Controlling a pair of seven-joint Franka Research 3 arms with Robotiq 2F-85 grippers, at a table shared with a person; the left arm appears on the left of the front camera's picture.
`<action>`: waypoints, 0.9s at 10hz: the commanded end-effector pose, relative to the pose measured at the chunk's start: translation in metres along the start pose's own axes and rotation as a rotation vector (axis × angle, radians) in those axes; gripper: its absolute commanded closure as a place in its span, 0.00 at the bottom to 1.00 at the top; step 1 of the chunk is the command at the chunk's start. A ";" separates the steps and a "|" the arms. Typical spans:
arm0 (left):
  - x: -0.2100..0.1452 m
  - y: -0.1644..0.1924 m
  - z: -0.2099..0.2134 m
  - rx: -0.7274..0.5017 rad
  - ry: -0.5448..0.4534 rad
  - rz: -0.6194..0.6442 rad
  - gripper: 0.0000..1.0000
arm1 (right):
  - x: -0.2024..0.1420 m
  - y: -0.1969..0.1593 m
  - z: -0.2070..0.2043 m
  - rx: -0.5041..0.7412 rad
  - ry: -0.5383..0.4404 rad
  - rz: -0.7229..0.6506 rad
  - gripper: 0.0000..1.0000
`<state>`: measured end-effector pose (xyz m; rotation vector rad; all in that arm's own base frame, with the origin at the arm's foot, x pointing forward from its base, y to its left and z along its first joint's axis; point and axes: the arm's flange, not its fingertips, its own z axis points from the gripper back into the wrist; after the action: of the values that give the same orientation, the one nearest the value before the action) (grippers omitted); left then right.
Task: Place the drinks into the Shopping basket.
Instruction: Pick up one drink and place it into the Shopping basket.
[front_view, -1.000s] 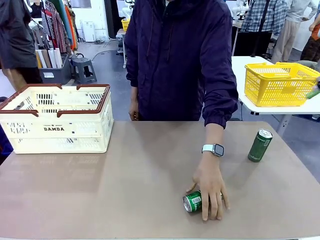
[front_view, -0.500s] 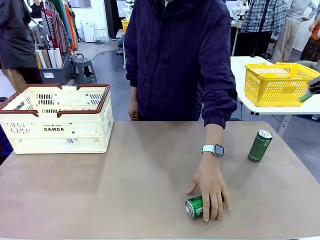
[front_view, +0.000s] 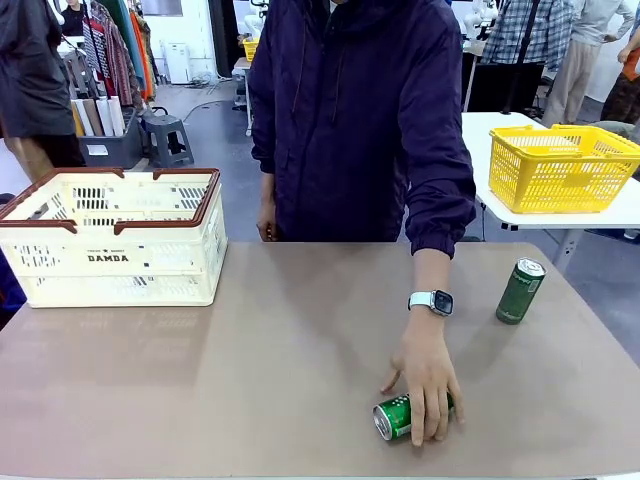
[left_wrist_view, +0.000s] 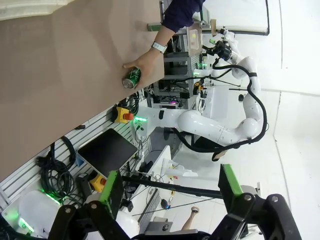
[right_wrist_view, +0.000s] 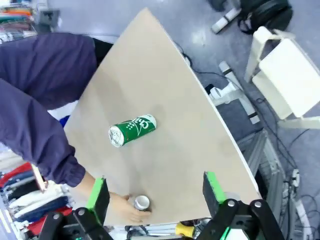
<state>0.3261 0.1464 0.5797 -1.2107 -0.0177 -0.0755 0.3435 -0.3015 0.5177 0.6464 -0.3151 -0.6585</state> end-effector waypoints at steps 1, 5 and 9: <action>-0.001 -0.003 -0.001 -0.011 -0.010 0.002 0.00 | 0.001 -0.005 -0.010 0.052 -0.009 -0.018 0.00; -0.001 -0.003 -0.001 -0.011 -0.010 0.002 0.00 | -0.002 0.051 -0.048 -0.002 0.049 0.077 0.00; -0.001 -0.003 -0.001 -0.011 -0.010 0.002 0.00 | -0.031 0.131 -0.128 -0.140 0.188 0.287 0.00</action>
<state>0.3261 0.1461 0.5798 -1.2102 -0.0177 -0.0761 0.4423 -0.1387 0.5048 0.5608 -0.1789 -0.3471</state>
